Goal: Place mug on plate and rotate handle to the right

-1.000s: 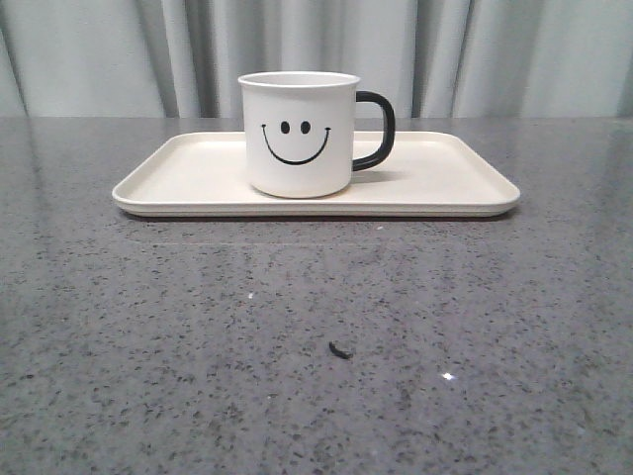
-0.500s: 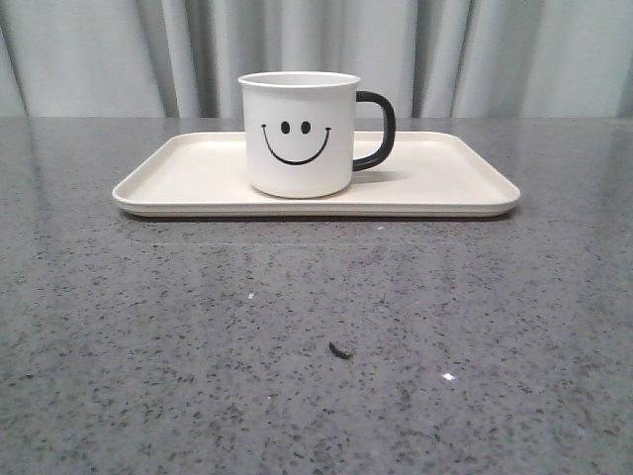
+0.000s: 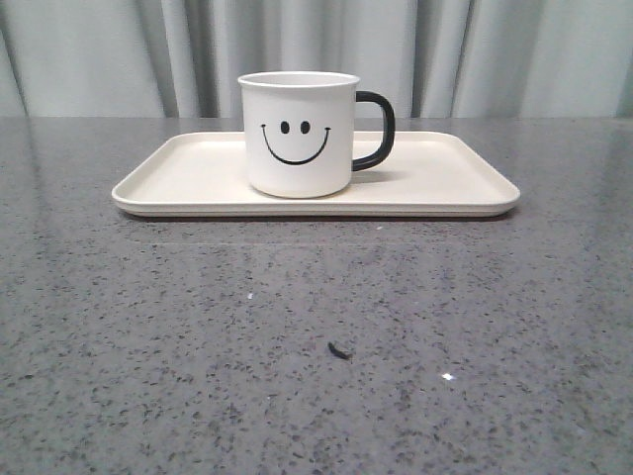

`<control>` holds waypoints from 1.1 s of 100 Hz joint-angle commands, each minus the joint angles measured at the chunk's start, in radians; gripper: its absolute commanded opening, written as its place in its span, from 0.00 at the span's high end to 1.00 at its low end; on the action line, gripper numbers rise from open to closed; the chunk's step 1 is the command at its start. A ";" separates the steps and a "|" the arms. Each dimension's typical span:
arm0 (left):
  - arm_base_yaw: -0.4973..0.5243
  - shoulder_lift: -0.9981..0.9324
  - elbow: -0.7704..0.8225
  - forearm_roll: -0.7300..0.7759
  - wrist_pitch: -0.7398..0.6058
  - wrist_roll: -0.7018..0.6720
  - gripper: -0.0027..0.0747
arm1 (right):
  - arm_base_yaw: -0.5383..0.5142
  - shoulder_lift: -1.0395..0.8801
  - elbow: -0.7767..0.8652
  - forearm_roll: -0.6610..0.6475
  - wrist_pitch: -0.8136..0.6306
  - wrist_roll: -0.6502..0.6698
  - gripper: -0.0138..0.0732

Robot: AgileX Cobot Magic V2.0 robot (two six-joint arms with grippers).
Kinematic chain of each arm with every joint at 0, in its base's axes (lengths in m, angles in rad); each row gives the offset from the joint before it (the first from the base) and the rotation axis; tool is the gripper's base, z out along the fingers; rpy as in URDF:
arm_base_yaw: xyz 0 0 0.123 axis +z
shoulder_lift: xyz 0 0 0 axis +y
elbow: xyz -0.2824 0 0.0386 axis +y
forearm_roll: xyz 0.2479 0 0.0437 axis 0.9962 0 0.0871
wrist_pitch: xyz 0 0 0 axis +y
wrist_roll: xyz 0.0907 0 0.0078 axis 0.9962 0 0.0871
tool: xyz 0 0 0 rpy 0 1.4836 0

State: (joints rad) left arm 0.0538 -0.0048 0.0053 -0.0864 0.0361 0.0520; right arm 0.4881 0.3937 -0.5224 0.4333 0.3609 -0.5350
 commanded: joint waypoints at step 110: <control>0.024 -0.033 0.004 -0.011 -0.024 0.006 0.99 | -0.004 0.004 -0.026 0.017 -0.083 -0.001 0.91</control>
State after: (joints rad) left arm 0.0759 -0.0048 0.0051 -0.0897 0.0855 0.0581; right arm 0.4881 0.3937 -0.5224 0.4356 0.3586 -0.5350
